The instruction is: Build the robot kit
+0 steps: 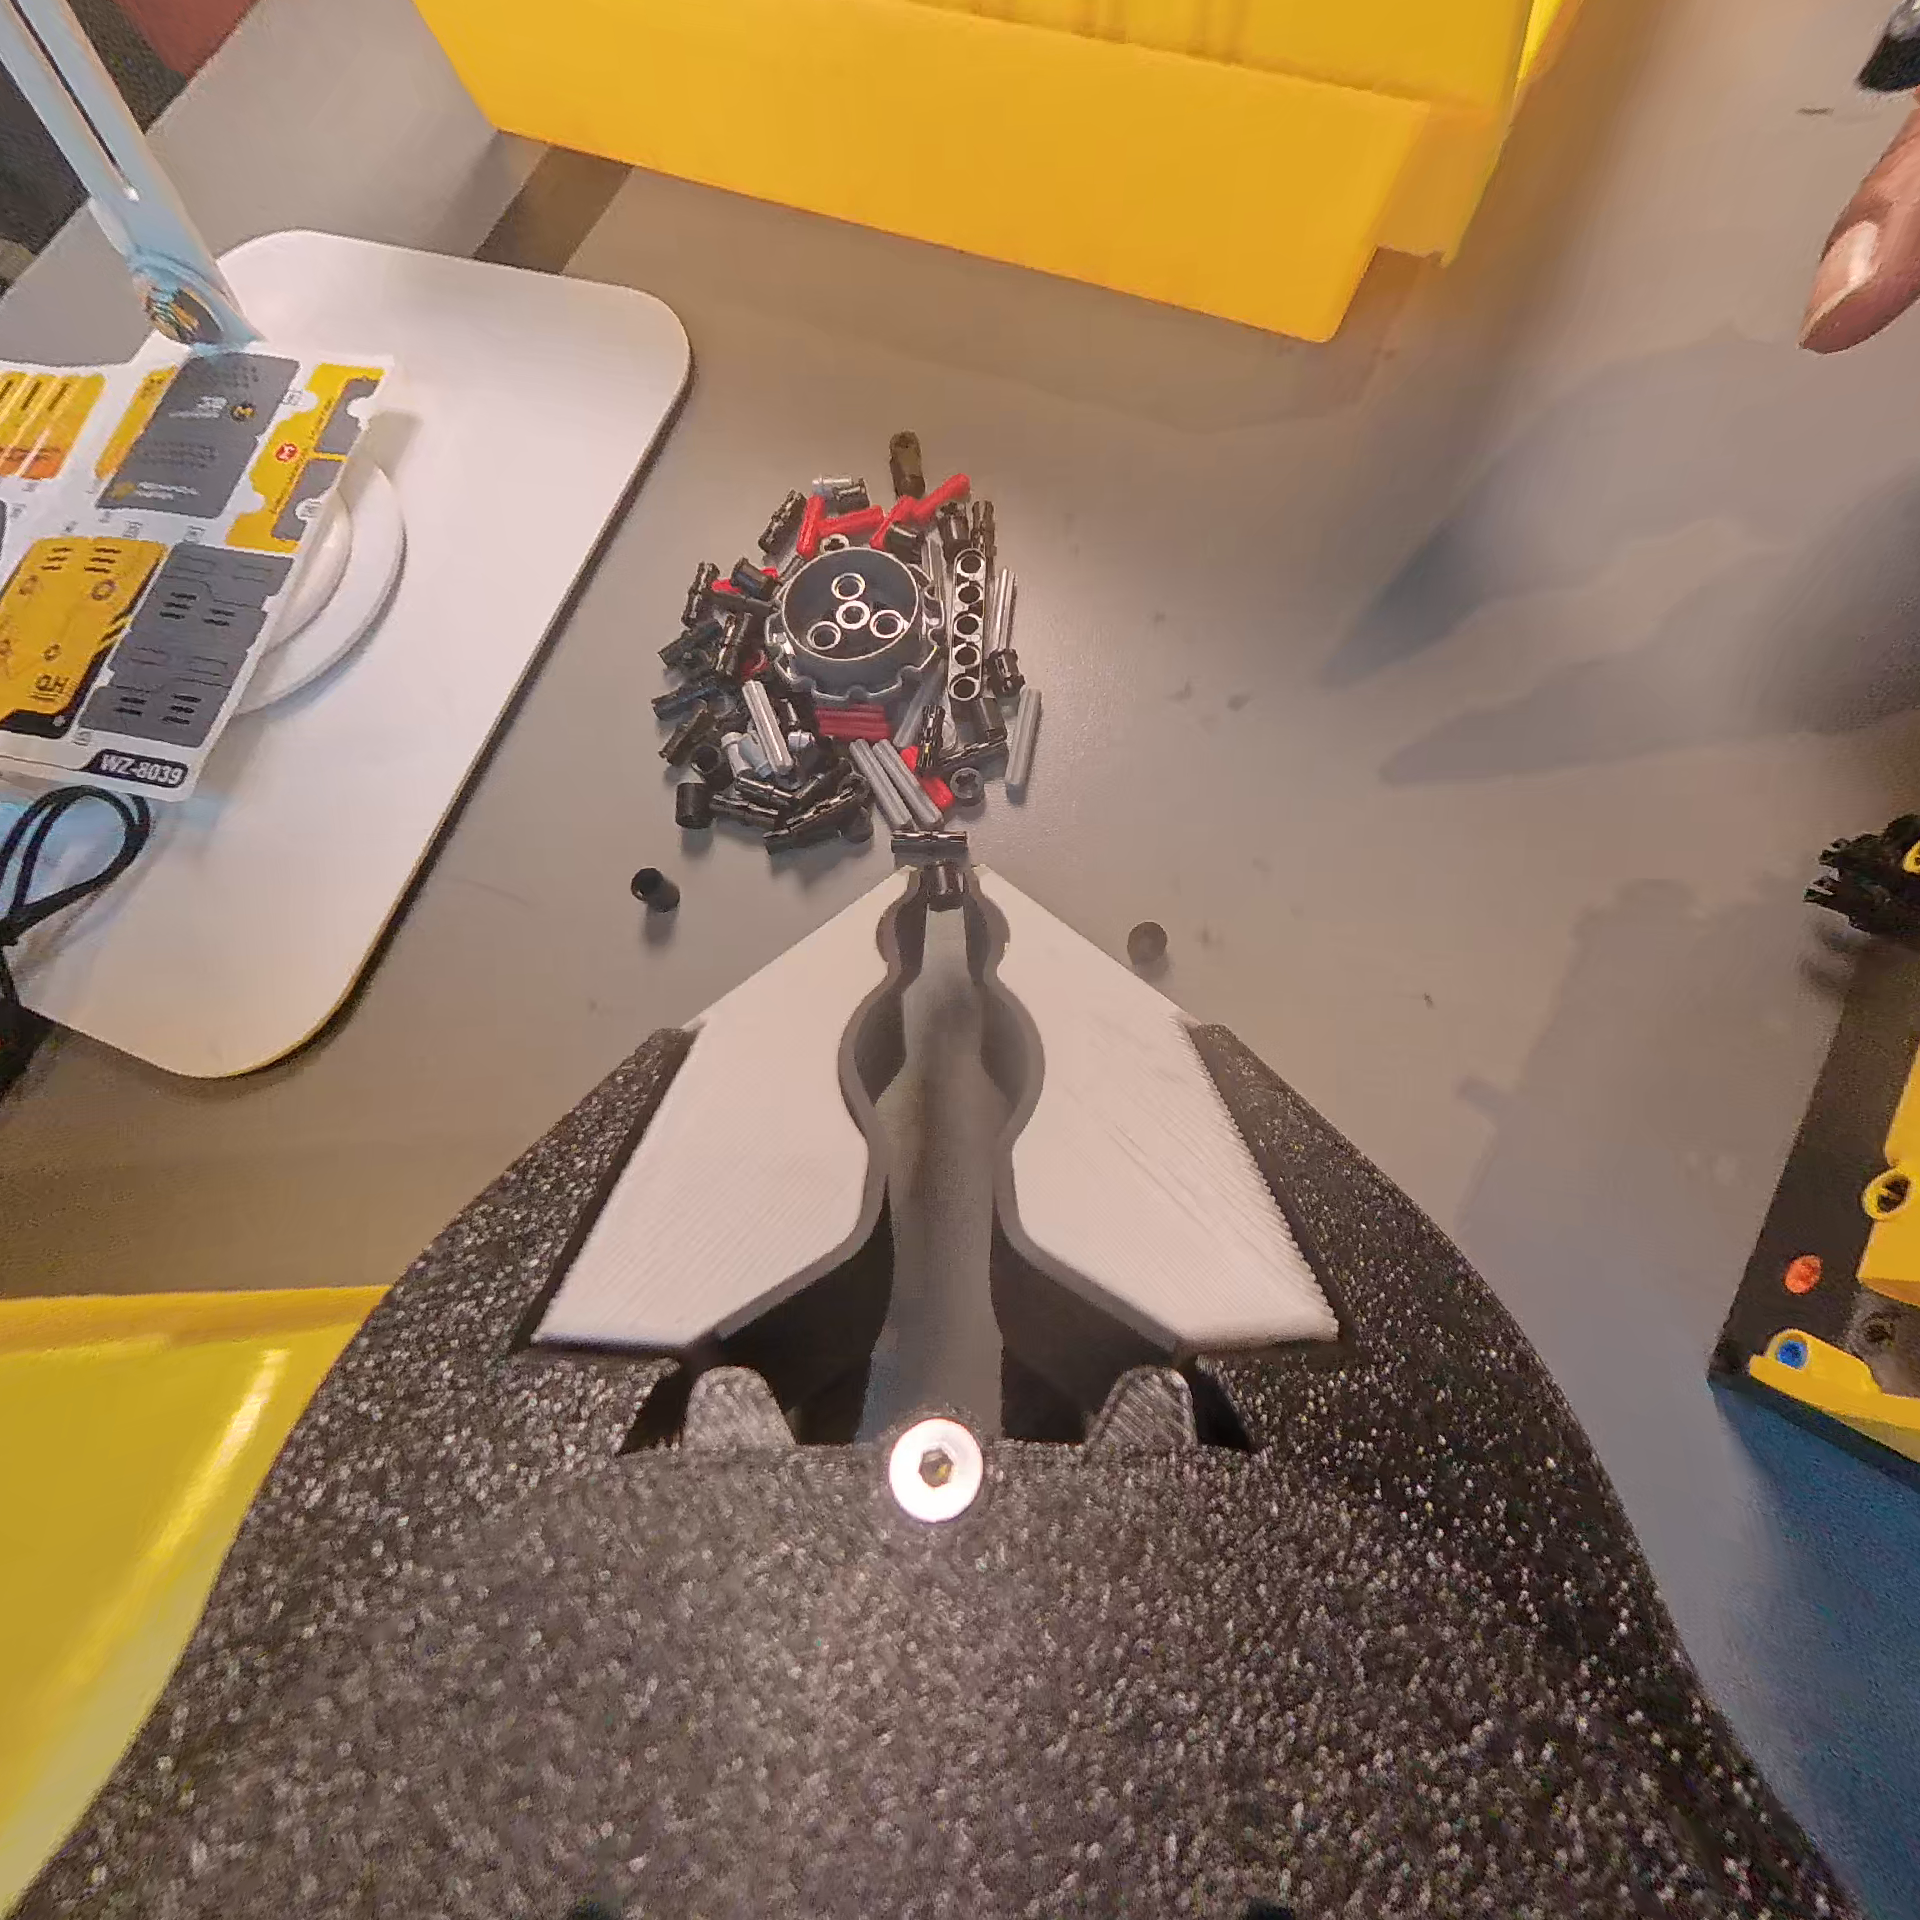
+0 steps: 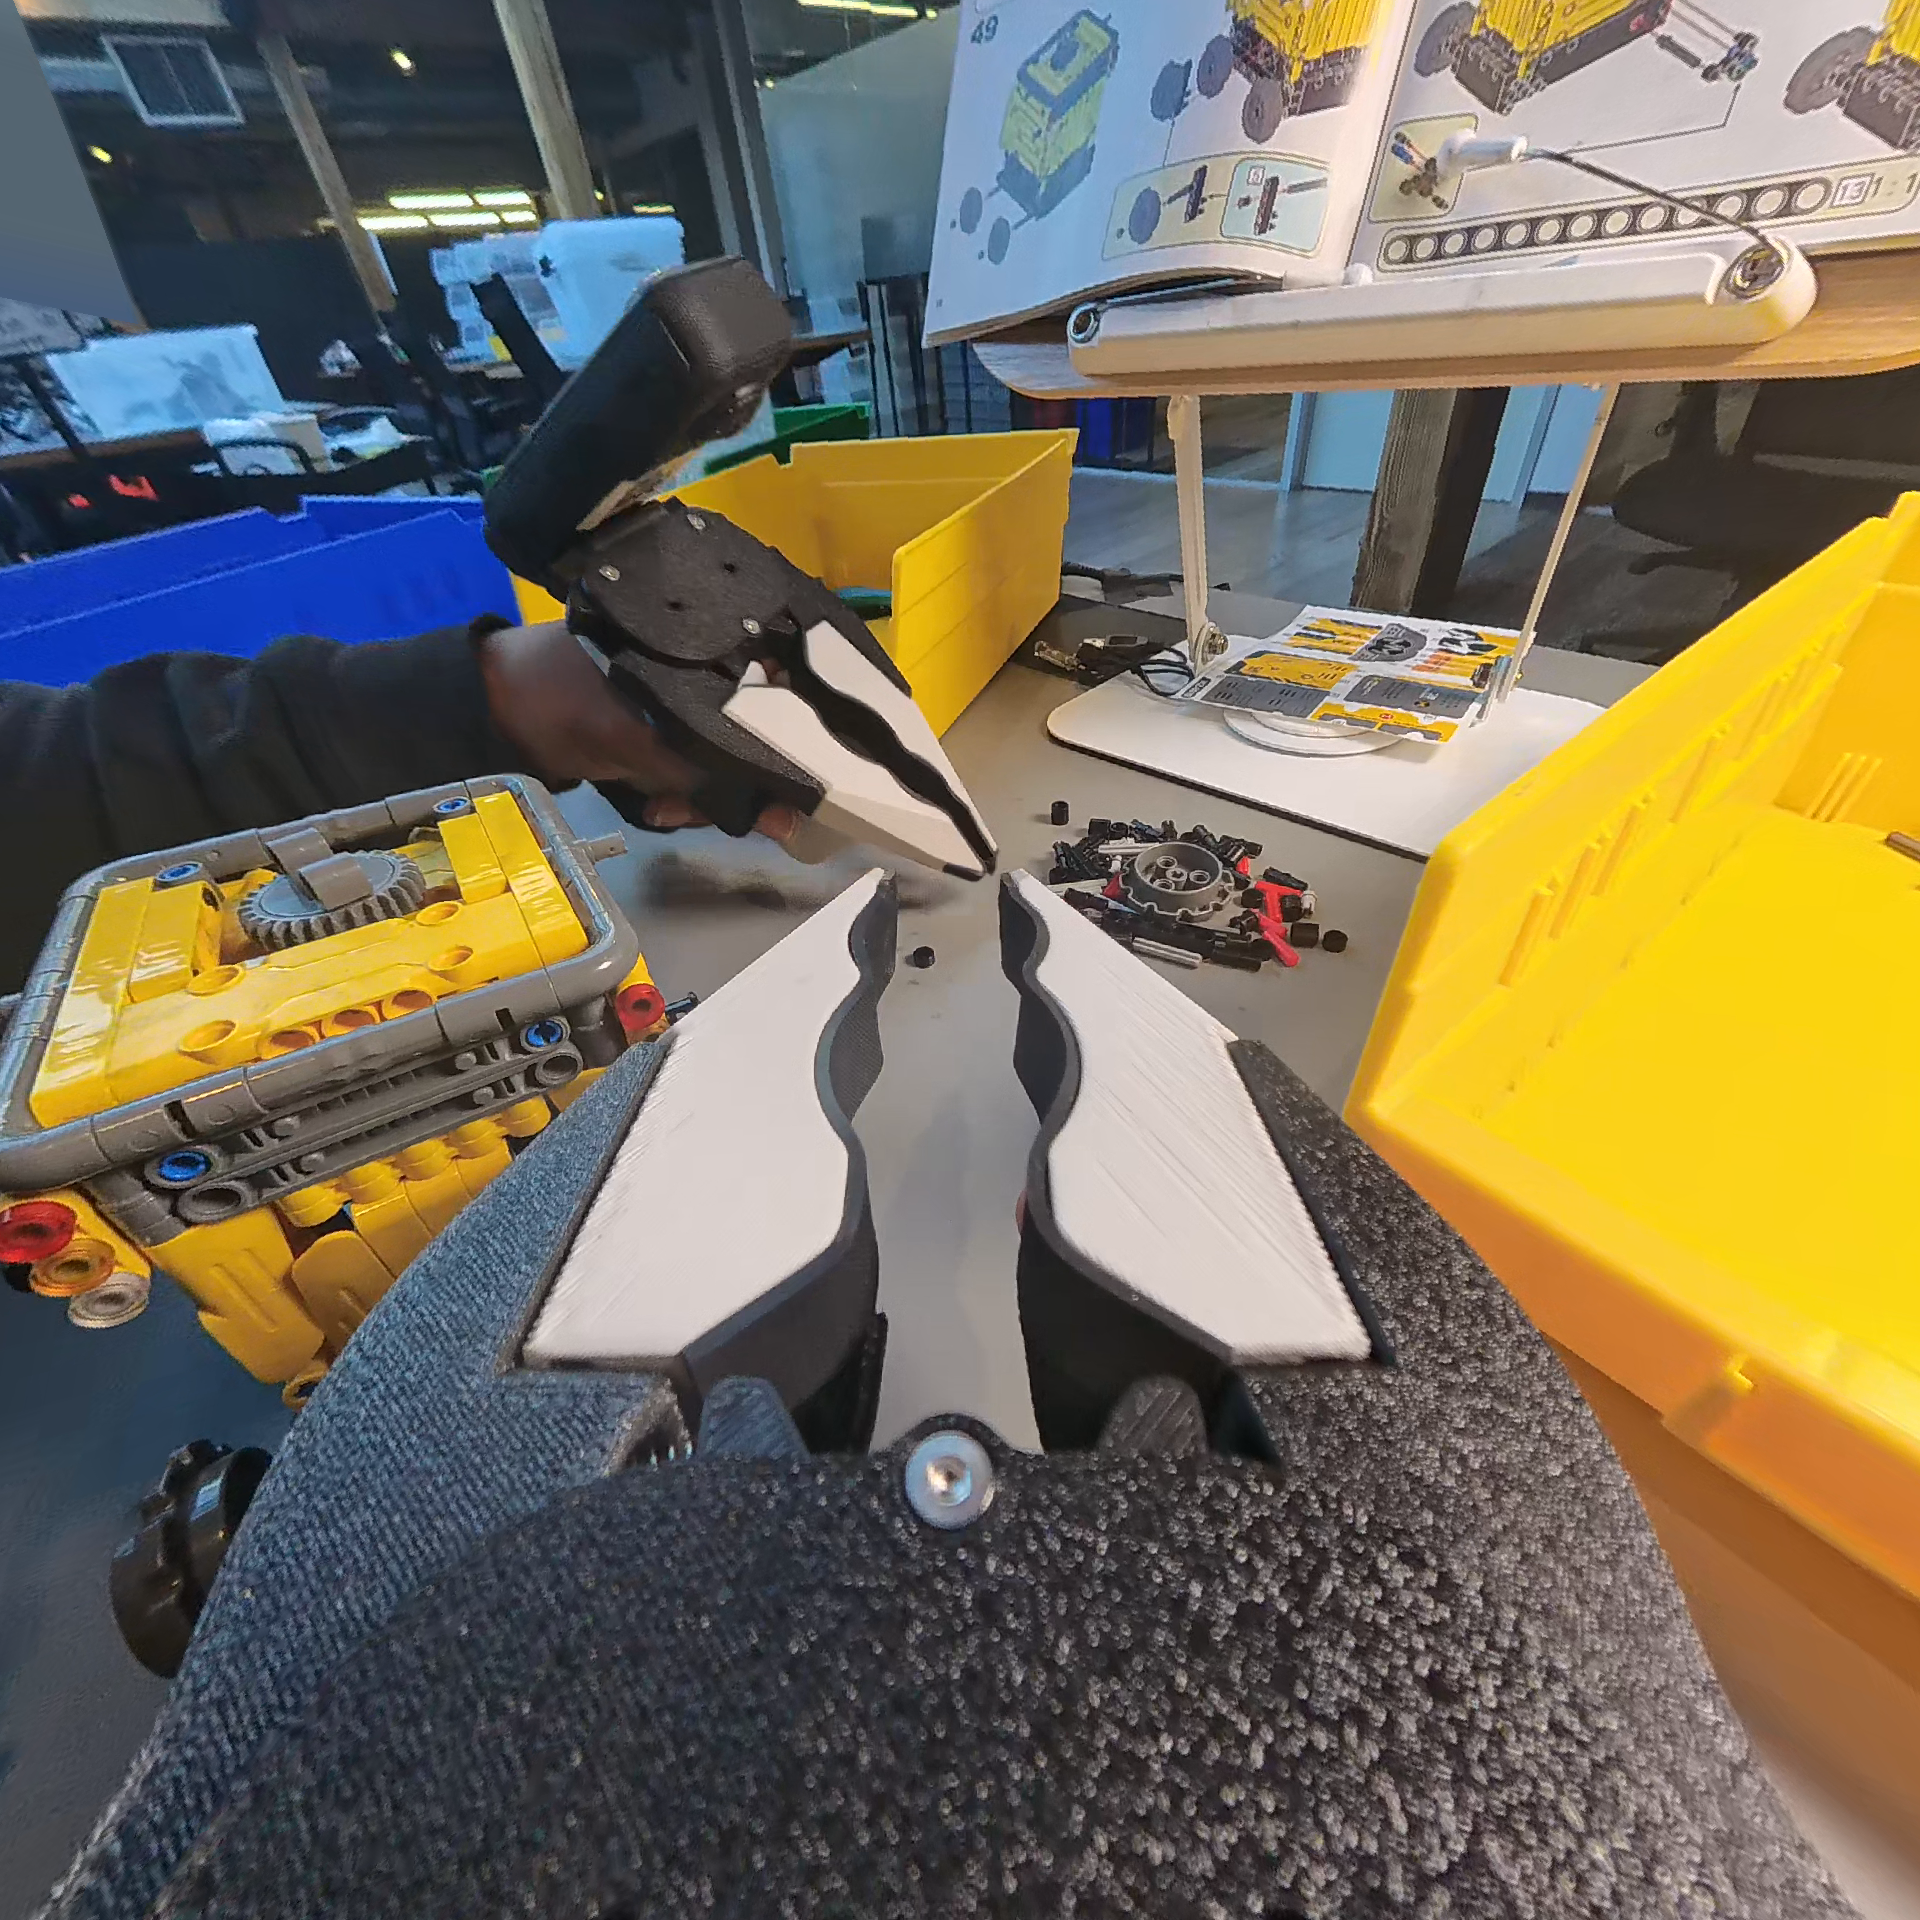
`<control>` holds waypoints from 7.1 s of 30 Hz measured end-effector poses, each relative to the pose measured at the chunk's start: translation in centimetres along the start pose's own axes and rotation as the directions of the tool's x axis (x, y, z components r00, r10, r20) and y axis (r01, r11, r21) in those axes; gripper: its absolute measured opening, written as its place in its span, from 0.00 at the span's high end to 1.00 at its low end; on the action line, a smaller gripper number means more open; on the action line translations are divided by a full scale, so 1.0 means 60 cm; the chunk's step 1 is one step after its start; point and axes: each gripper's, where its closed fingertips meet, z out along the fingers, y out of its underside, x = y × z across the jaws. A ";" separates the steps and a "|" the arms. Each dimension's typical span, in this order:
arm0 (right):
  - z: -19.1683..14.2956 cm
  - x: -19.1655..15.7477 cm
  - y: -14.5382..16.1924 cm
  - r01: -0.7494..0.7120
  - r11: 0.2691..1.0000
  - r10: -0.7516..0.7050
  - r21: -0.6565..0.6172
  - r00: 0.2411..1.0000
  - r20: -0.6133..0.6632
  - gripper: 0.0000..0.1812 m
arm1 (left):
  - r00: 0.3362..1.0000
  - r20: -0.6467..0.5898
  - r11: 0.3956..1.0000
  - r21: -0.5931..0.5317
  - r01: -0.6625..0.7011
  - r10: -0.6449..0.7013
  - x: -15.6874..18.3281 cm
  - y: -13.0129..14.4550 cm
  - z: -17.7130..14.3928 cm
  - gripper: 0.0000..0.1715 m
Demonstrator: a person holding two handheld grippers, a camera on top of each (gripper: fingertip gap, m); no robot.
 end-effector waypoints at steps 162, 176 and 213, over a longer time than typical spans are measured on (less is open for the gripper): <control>-0.021 -0.019 0.005 0.386 0.911 -0.359 -0.147 0.916 0.179 0.82 | 0.989 -0.122 0.959 0.279 -0.043 0.080 0.072 -0.094 -0.041 0.92; -0.008 -0.066 -0.081 0.763 0.639 -0.764 0.093 0.644 -0.028 0.90 | 0.897 -0.433 0.903 0.416 0.109 0.091 0.190 -0.207 -0.141 0.93; -0.072 0.016 0.169 0.304 0.661 -0.159 -0.686 0.950 0.267 0.95 | 0.974 0.155 0.959 0.257 0.119 -0.162 0.022 0.018 -0.139 0.83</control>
